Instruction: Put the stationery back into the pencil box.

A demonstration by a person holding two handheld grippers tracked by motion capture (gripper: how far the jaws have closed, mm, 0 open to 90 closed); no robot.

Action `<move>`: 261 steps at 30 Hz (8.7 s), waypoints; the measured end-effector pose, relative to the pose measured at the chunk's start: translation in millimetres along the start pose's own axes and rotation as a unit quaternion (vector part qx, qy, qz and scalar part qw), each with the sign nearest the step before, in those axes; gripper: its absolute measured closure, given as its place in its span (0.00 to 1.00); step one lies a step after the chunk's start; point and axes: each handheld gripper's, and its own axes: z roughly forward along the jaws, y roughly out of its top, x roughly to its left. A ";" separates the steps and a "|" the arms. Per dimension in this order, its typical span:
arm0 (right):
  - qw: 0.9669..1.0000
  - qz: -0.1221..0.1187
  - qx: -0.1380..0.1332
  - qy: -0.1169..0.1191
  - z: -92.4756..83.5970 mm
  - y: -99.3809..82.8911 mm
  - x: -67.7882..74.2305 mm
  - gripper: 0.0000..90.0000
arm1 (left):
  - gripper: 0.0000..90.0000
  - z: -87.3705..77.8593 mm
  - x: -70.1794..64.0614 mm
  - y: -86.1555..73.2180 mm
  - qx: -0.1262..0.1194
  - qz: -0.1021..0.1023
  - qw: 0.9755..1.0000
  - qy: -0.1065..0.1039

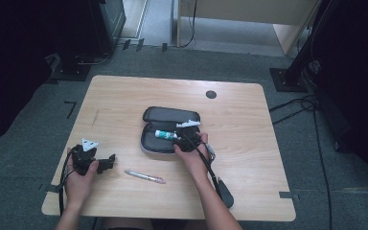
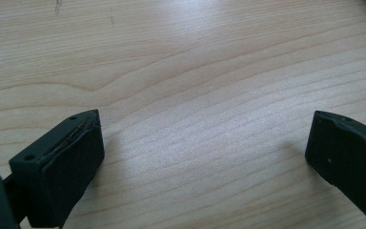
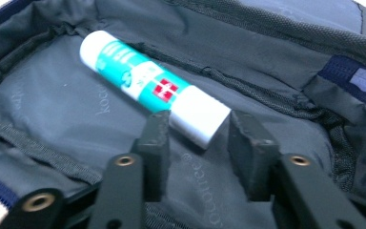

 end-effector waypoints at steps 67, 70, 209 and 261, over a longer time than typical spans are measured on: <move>0.994 0.037 -0.105 -0.005 -144.6 -127.3 -59.6 0.39 | 0.00 -0.5 -0.6 -0.3 0.001 0.002 1.000 -0.001; 0.995 0.036 -0.093 -0.008 -146.3 -138.8 -61.4 0.35 | 0.00 -0.6 -0.8 -0.4 0.001 0.002 1.000 -0.001; 0.982 -0.115 -0.085 0.123 -75.3 -18.3 -2.3 0.46 | 0.00 -0.8 -1.2 -0.7 0.000 0.001 1.000 -0.001; 0.988 -0.074 -0.097 0.093 -84.0 -46.6 -16.1 0.50 | 0.00 -0.7 -1.5 -0.7 0.000 0.002 1.000 -0.002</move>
